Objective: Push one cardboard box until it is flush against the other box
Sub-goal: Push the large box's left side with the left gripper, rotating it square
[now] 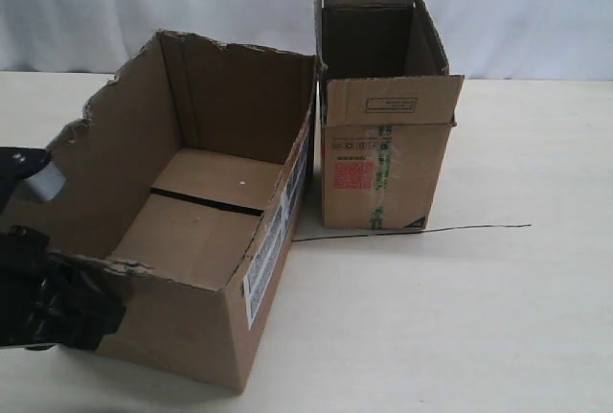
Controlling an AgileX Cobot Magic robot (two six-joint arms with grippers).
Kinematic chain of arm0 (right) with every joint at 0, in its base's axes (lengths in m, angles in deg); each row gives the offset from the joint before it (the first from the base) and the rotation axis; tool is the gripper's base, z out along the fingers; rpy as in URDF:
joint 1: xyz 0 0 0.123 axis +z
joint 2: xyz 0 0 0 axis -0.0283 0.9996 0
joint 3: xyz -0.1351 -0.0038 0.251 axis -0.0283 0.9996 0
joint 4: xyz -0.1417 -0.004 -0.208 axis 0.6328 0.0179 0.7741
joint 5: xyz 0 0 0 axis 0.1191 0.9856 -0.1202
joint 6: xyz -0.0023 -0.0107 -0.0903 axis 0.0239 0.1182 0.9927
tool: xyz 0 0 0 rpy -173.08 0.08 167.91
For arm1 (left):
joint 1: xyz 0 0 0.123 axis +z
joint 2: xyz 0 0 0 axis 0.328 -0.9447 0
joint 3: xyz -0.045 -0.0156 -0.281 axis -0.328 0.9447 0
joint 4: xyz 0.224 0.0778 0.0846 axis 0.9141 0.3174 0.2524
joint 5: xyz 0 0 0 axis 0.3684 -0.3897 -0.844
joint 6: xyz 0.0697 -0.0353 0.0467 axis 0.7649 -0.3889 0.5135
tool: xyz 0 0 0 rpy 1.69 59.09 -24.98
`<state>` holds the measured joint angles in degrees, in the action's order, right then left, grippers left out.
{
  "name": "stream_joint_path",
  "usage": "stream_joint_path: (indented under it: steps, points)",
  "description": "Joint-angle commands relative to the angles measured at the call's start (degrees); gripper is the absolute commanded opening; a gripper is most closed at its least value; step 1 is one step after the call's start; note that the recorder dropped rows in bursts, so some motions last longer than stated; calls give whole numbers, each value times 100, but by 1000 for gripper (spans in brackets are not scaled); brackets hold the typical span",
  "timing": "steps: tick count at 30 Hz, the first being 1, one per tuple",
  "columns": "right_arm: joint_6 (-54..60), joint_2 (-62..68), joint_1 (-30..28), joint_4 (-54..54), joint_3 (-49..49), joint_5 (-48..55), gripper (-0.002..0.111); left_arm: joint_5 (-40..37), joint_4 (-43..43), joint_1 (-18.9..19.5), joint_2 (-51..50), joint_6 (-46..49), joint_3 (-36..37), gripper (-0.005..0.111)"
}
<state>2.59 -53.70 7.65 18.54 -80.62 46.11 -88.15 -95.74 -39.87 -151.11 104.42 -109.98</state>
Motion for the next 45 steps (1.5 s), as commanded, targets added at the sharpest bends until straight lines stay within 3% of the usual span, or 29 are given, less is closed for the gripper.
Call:
stream_joint_path:
  steps: [1,7,15,20,29,32,33,45]
  points:
    - [52,-22,17,33,26,13,5,1040,-387,-162,-326,-4,-2,0]
    - [52,-22,17,33,26,13,5,1863,-800,-204,-796,196,-2,0]
    - [52,-22,17,33,26,13,5,2723,-2522,-204,-1147,1541,-19,0]
    - [52,-22,17,33,26,13,5,2712,-3753,-204,-1364,2601,-261,0]
    - [52,-22,17,33,26,13,5,3022,-5177,-204,-1389,3765,-362,0]
    - [52,-22,17,33,26,13,5,2801,-6431,-204,-1573,4941,-362,0]
    - [52,-22,17,33,26,13,5,2680,-6493,-204,-1662,5334,-362,0]
    - [52,-22,17,33,26,13,5,2345,-6493,-204,-2844,5359,-1354,0]
